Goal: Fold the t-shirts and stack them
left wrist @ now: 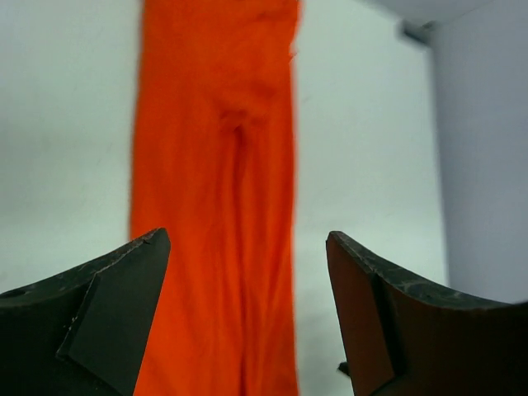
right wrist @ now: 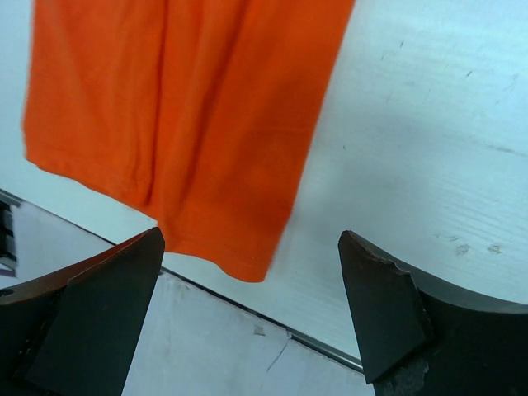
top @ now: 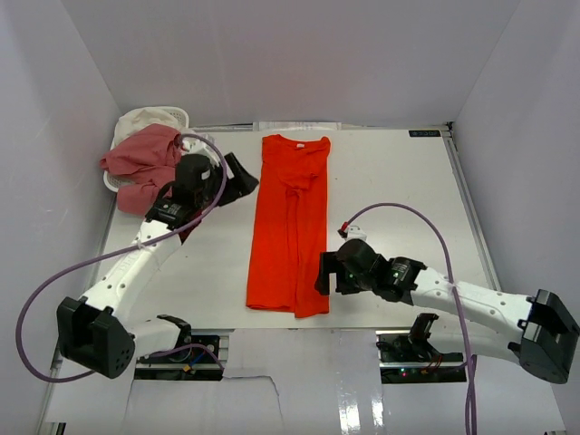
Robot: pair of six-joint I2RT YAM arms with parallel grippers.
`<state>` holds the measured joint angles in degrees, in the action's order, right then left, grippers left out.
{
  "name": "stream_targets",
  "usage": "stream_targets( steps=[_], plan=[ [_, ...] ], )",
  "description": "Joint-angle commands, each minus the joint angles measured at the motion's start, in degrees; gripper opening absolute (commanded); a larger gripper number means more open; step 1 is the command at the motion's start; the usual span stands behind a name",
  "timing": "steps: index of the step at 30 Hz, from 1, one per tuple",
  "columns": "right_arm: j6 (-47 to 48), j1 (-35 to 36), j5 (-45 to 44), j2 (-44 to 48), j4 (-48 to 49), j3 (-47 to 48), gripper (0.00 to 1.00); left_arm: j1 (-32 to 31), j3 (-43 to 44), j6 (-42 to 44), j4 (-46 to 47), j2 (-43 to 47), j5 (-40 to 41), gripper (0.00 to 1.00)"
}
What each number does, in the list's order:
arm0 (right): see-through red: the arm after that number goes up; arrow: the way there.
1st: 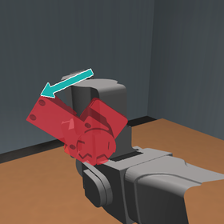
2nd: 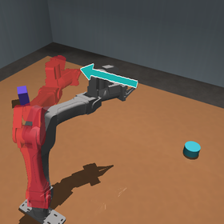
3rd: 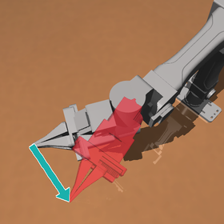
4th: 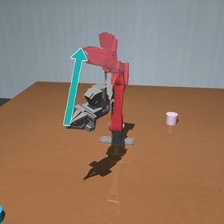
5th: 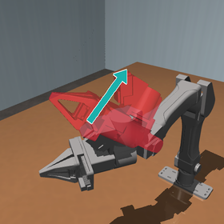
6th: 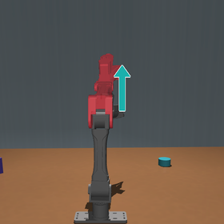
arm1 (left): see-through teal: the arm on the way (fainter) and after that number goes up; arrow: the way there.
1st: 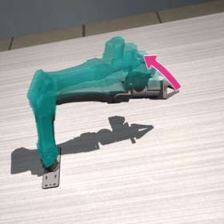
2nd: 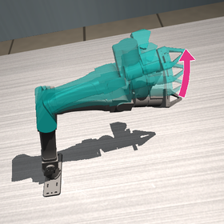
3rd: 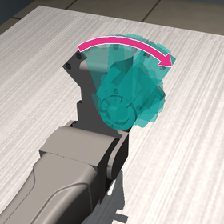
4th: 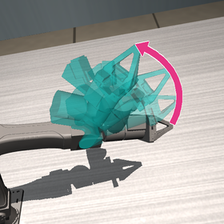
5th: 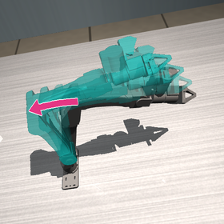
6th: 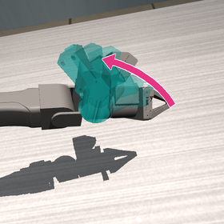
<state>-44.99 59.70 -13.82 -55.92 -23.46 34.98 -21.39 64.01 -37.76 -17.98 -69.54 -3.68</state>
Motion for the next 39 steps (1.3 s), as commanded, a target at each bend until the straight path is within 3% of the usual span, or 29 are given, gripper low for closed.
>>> stream_targets(
  steps=[1,3,7,11,17,22,27,31,39],
  plan=[
    [-0.5,-1.0,8.9,-4.4,2.5,-1.8,0.93,0.3,-9.5,-0.6,-9.9,-2.1,4.7,0.88],
    [-1.0,-1.9,13.1,-4.5,7.8,-4.6,0.98,0.3,-14.4,-0.8,-9.6,-1.5,4.9,0.88],
    [-2.5,-8.3,22.1,-2.6,14.8,-10.2,0.84,0.5,-20.7,-2.7,-8.1,-1.7,3.9,0.89],
    [-3.3,-10.0,25.2,-1.4,17.4,-13.4,0.81,0.9,-26.0,-4.7,-4.4,-0.9,-3.3,0.89],
    [-5.1,-10.0,30.7,-5.9,26.0,-16.9,0.72,0.9,-31.2,-6.5,-2.6,2.3,-7.0,0.89],
    [-5.4,-9.9,30.8,-10.2,27.4,-16.4,0.67,0.9,-34.3,-7.6,-1.7,5.8,-9.5,0.89],
    [-4.8,-9.9,30.0,-11.0,26.6,-15.6,0.56,0.9,-39.6,-9.3,4.1,8.3,-14.7,0.88],
    [-4.3,-9.9,29.9,-11.7,26.7,-15.4,0.51,0.7,-42.6,-9.9,8.0,7.1,-18.7,0.85],
    [-3.7,-9.9,29.1,-12.8,26.2,-14.8,0.38,0.2,-46.3,-9.5,10.5,5.6,-19.2,0.84]
  ],
)
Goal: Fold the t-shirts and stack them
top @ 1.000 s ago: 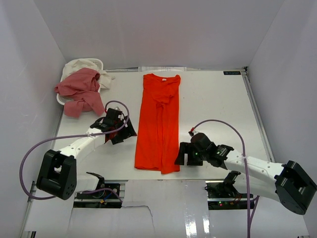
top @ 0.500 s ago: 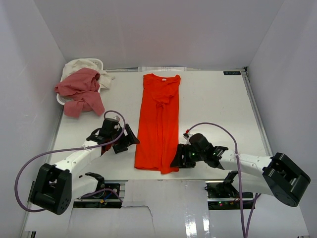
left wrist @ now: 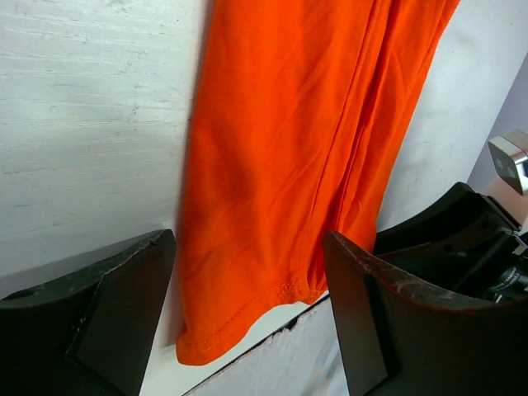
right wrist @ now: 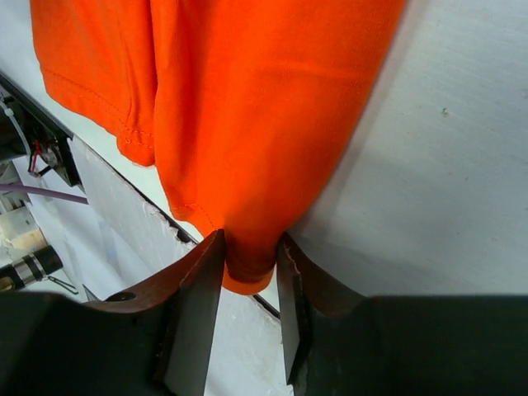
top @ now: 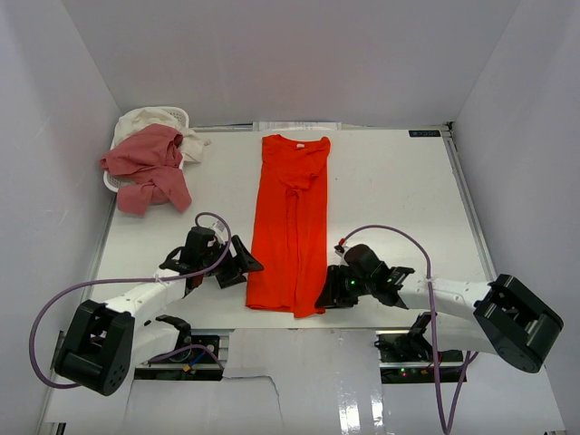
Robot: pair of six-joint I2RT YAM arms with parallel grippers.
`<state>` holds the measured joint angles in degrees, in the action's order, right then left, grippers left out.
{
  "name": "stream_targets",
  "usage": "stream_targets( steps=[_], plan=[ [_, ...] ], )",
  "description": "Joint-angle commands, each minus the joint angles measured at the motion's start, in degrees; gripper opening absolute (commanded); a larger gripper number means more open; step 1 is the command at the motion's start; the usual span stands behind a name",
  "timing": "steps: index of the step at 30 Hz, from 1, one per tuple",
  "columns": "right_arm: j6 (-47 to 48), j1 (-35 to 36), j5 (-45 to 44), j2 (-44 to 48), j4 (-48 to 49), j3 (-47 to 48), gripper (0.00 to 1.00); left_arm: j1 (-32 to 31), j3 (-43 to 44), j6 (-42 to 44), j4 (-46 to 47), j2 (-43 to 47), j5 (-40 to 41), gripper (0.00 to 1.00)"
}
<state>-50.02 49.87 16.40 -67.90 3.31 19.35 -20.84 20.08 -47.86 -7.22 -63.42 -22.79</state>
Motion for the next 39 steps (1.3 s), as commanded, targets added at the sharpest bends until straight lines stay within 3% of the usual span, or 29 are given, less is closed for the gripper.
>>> stream_targets(
  steps=[1,3,7,10,22,28,31,36,39],
  plan=[
    [1.4,0.0,-1.2,-0.9,-0.7,1.0,0.37,-0.4,-2.5,0.7,-0.2,-0.5,-0.2,0.84],
    [1.6,0.0,-1.5,-1.2,-0.8,1.1,0.33,-0.4,-2.8,1.1,-0.2,-0.4,-0.7,0.83],
    [2.1,0.0,-2.0,-1.4,-1.7,1.7,0.14,-0.4,-3.9,1.4,-0.7,0.5,-1.0,0.82],
    [2.6,0.0,-2.4,-1.5,-2.6,2.4,0.08,-0.5,-5.4,1.5,-1.2,2.3,-0.9,0.81],
    [4.2,0.0,-4.0,-1.6,-6.3,4.7,0.08,-3.9,-7.9,-1.2,-4.2,3.7,0.6,0.75],
    [4.3,0.0,-4.1,-1.5,-6.5,4.7,0.08,-4.0,-8.6,-1.4,-4.6,4.1,1.4,0.49],
    [4.4,0.0,-4.4,-1.2,-6.9,4.7,0.08,-4.0,-9.1,-1.8,-5.2,5.1,2.8,0.25],
    [4.6,-0.1,-4.4,-0.9,-7.1,4.7,0.08,-4.2,-8.8,-1.7,-4.1,3.7,2.2,0.23],
    [5.0,-0.1,-4.1,-1.3,-7.3,4.8,0.08,-4.2,-8.9,-1.6,-2.5,2.5,0.9,0.11]
  ],
)
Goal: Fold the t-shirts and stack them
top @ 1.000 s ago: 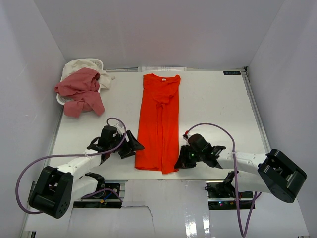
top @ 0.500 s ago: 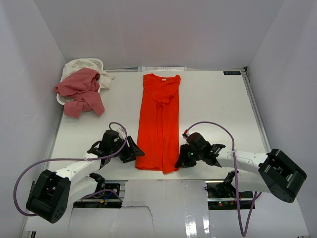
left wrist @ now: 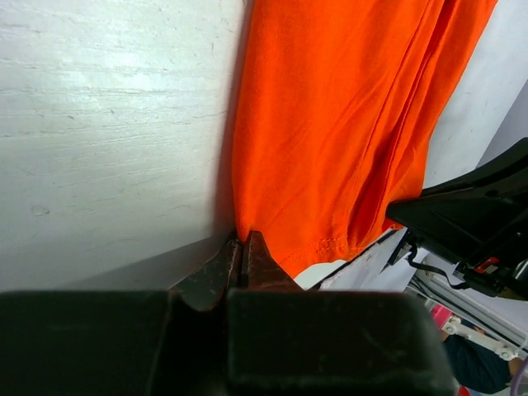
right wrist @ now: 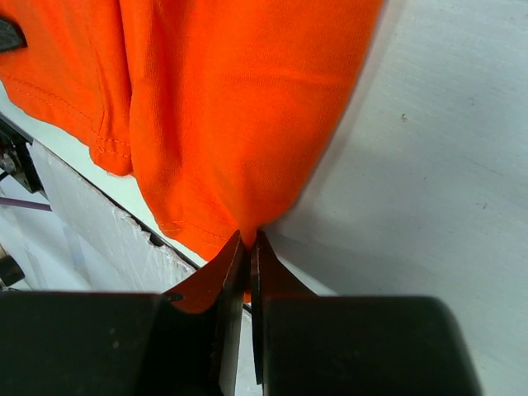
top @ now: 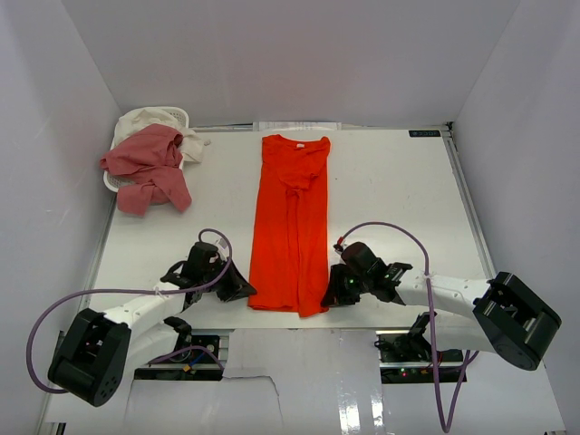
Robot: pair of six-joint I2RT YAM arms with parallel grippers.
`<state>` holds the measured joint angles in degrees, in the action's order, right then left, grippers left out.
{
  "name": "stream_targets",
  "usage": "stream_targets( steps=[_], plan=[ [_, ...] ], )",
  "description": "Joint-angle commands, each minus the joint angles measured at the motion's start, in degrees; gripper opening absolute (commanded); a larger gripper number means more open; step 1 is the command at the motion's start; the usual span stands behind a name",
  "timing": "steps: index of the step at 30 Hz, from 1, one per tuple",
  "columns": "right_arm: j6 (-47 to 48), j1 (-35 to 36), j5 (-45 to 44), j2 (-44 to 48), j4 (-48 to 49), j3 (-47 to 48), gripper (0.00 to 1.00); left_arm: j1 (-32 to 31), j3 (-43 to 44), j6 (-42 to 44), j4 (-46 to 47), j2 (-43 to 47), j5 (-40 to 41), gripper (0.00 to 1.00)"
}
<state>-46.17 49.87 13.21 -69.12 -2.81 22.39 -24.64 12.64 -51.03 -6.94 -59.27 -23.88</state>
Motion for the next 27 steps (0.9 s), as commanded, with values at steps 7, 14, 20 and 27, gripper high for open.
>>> stream_targets(
  steps=[7,14,20,27],
  plan=[
    [3.2,0.0,1.9,-2.2,-3.4,4.5,0.13,-0.8,-1.7,0.2,-1.1,-2.6,-0.3,0.00],
    [4.5,-0.5,3.5,-4.6,-9.1,10.6,0.08,-1.1,-1.0,-2.0,-1.0,-1.8,-1.9,0.00],
    [4.2,-3.2,6.8,-3.1,-9.1,10.6,0.08,-1.1,0.6,-2.8,-1.1,-3.3,-3.0,0.00],
    [5.1,-5.0,7.4,-1.9,-9.9,11.3,0.08,-1.1,4.4,-2.3,-3.0,-4.0,-2.5,0.00]
  ],
)
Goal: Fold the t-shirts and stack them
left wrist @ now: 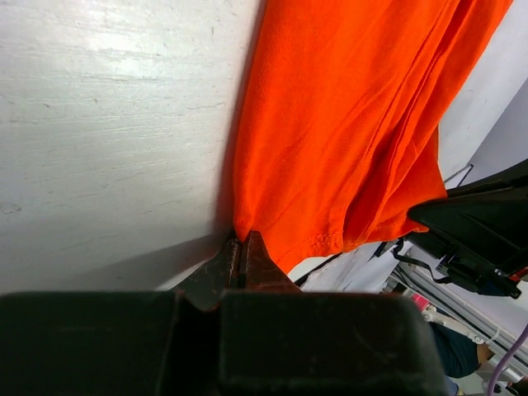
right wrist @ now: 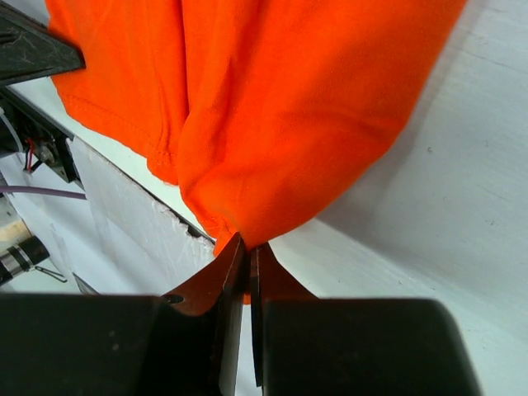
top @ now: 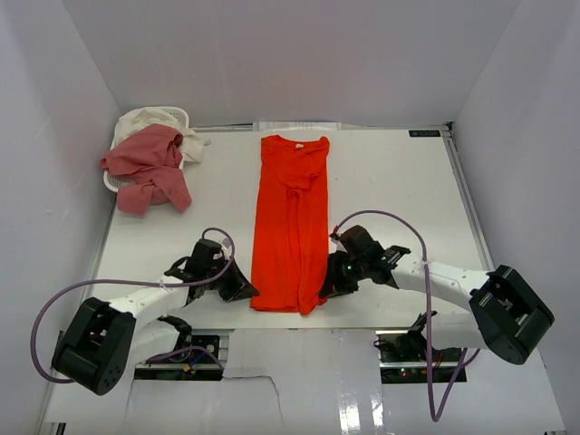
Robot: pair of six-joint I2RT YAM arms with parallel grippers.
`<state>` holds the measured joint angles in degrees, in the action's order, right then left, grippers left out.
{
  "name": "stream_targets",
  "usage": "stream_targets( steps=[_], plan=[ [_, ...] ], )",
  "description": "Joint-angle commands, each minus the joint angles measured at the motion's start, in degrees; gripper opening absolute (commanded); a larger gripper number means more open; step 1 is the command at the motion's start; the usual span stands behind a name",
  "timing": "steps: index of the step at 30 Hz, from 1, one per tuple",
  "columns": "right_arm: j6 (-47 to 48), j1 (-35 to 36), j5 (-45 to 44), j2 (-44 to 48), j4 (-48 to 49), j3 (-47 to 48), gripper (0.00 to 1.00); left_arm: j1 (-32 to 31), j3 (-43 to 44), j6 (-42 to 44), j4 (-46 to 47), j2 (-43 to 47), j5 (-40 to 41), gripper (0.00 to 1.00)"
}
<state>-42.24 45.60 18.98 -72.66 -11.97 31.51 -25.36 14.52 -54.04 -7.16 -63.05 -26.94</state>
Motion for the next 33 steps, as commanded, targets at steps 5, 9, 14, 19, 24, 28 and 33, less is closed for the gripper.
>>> stream_targets(
  steps=[5,9,14,19,24,28,33],
  plan=[
    [3.4,-3.1,2.0,1.5,-3.2,5.9,0.08,-0.4,6.8,1.3,-4.6,-2.8,0.7,0.00],
    [5.5,-4.9,1.9,0.7,-5.0,8.9,0.08,-0.3,12.2,1.9,-5.9,-4.6,2.0,0.00],
    [7.6,-6.6,2.2,-0.5,-6.3,12.3,0.08,-0.2,17.9,2.4,-7.0,-7.1,3.0,0.00],
    [9.4,-8.3,2.3,-2.0,-7.6,16.2,0.08,0.1,23.0,2.5,-8.7,-8.0,4.0,0.00],
    [11.5,-9.8,2.5,-5.5,-8.1,19.6,0.08,0.3,27.0,2.3,-10.3,-8.8,6.5,0.00],
    [13.1,-11.1,2.2,-8.9,-8.2,23.1,0.08,1.0,29.9,2.2,-10.9,-10.7,8.7,0.00],
    [14.5,-12.6,1.9,-12.6,-8.2,27.3,0.08,1.7,33.2,1.9,-10.2,-13.9,11.4,0.00]
  ],
)
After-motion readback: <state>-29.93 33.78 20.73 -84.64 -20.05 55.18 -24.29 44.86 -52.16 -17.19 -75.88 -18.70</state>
